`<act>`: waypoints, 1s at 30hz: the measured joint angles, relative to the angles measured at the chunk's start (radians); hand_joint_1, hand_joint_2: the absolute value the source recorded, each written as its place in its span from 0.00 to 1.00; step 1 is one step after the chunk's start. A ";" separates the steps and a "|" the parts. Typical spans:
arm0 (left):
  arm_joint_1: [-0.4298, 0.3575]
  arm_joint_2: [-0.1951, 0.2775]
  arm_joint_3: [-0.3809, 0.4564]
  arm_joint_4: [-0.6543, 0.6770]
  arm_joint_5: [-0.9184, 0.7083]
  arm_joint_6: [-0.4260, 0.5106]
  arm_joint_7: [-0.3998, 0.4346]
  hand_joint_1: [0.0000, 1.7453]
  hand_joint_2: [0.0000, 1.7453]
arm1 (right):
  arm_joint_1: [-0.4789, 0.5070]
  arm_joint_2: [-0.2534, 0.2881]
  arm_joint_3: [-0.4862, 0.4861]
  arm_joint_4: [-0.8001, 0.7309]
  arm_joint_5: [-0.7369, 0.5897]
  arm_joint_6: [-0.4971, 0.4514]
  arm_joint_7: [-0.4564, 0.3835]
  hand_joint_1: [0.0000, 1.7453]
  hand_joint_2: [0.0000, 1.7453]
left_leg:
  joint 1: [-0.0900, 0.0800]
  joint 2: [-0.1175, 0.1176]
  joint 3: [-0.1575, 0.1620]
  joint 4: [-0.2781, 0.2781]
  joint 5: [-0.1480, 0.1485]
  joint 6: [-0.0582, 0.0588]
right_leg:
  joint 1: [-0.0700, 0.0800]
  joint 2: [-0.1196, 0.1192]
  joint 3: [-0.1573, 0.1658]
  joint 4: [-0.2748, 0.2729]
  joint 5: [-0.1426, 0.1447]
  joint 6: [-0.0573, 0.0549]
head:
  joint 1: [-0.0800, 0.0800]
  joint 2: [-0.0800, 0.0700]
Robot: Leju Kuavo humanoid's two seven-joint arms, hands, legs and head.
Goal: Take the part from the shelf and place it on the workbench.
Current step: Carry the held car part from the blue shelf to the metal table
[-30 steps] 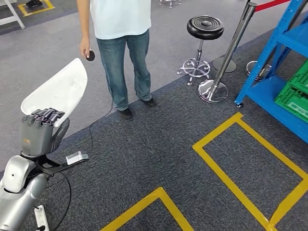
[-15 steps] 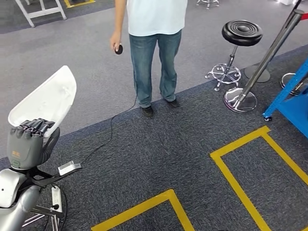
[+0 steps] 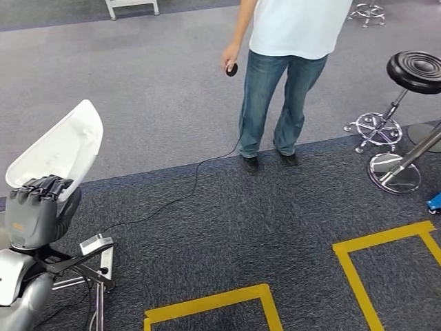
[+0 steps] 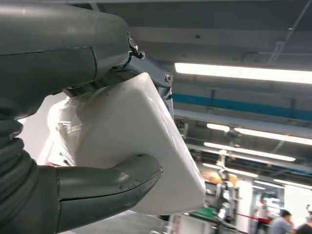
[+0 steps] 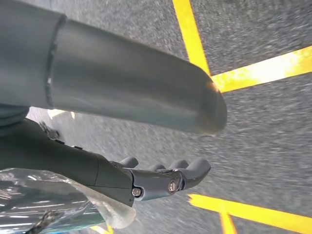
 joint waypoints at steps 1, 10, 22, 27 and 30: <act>0.001 0.000 0.000 0.000 0.000 0.000 0.002 1.00 1.00 | -0.001 0.000 0.003 0.001 0.004 0.001 0.005 0.00 0.00 | 0.001 -0.012 -0.003 0.002 0.001 -0.005 | -0.001 0.017 0.018 -0.037 0.010 -0.002 | -0.001 0.000; 0.044 0.021 0.056 -0.014 0.016 0.000 0.007 1.00 1.00 | 0.000 0.010 0.041 0.003 0.048 -0.003 0.032 0.00 0.00 | 0.008 0.082 -0.125 0.248 -0.114 -0.054 | -0.002 -0.081 0.053 -0.075 0.007 -0.031 | -0.012 0.000; 0.064 0.038 0.098 -0.034 0.015 0.000 0.002 1.00 1.00 | -0.013 0.021 0.061 0.002 0.057 -0.002 0.033 0.00 0.00 | 0.005 0.115 0.006 -0.005 -0.006 -0.005 | 0.005 -0.131 0.062 -0.009 -0.077 0.019 | -0.003 0.000; 0.088 0.037 0.108 -0.049 0.010 0.000 0.003 1.00 1.00 | -0.006 0.021 0.072 0.002 0.074 0.005 0.039 0.00 0.00 | 0.005 0.049 0.008 -0.003 -0.008 0.004 | 0.003 -0.062 -0.074 0.207 -0.124 0.019 | 0.002 0.000; 0.119 0.039 0.129 -0.073 0.015 0.000 0.008 1.00 1.00 | -0.003 0.021 0.080 0.002 0.092 0.008 0.044 0.00 0.00 | 0.005 0.008 0.009 0.001 -0.012 -0.004 | -0.002 -0.009 -0.012 0.029 -0.011 0.010 | 0.002 0.000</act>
